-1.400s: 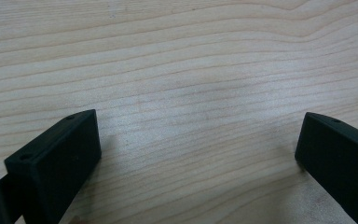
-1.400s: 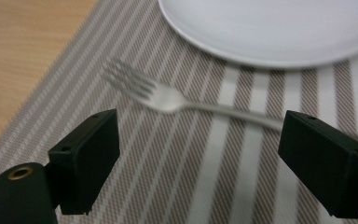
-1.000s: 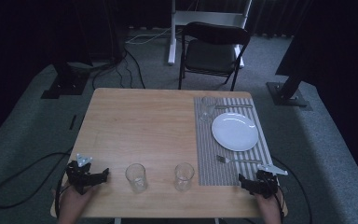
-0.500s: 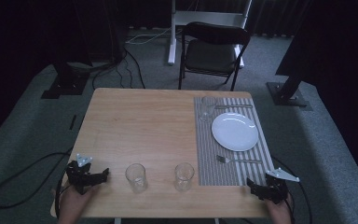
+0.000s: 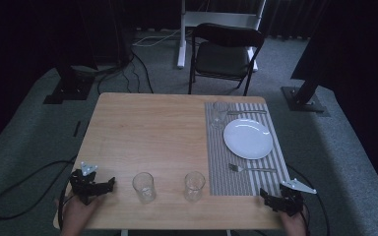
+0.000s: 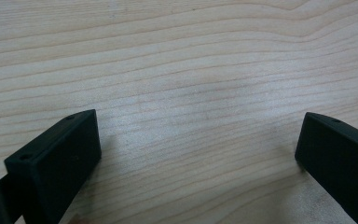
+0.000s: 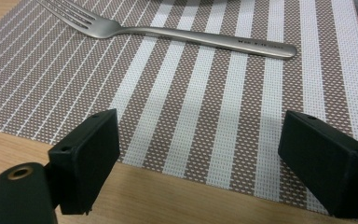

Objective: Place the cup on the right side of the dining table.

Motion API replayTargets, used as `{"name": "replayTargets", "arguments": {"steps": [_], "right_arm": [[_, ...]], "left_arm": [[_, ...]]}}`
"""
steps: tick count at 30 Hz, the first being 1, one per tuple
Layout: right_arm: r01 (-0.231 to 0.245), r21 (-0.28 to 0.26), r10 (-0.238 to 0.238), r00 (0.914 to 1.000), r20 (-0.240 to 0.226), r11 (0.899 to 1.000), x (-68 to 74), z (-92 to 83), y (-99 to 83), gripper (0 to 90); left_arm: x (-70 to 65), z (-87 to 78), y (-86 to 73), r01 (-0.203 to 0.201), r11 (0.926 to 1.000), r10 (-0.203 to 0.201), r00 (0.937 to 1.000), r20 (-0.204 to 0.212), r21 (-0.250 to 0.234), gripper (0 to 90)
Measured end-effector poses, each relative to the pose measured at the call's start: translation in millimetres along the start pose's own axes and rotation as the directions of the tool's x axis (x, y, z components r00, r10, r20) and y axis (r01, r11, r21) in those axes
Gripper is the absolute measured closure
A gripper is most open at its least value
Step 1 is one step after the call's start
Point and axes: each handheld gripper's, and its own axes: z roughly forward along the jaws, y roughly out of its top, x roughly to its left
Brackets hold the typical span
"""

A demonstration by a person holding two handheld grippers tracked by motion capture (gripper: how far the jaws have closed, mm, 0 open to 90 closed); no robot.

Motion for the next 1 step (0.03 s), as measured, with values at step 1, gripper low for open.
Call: {"name": "replayTargets", "arguments": {"steps": [1], "right_arm": [[0.000, 0.003, 0.000, 1.0000, 0.003, 1.000, 0.0, 0.3, 0.0, 12.3]], "left_arm": [[0.0, 0.0, 0.0, 0.000, 1.0000, 0.000, 1.0000, 0.000, 0.000, 0.5]]}}
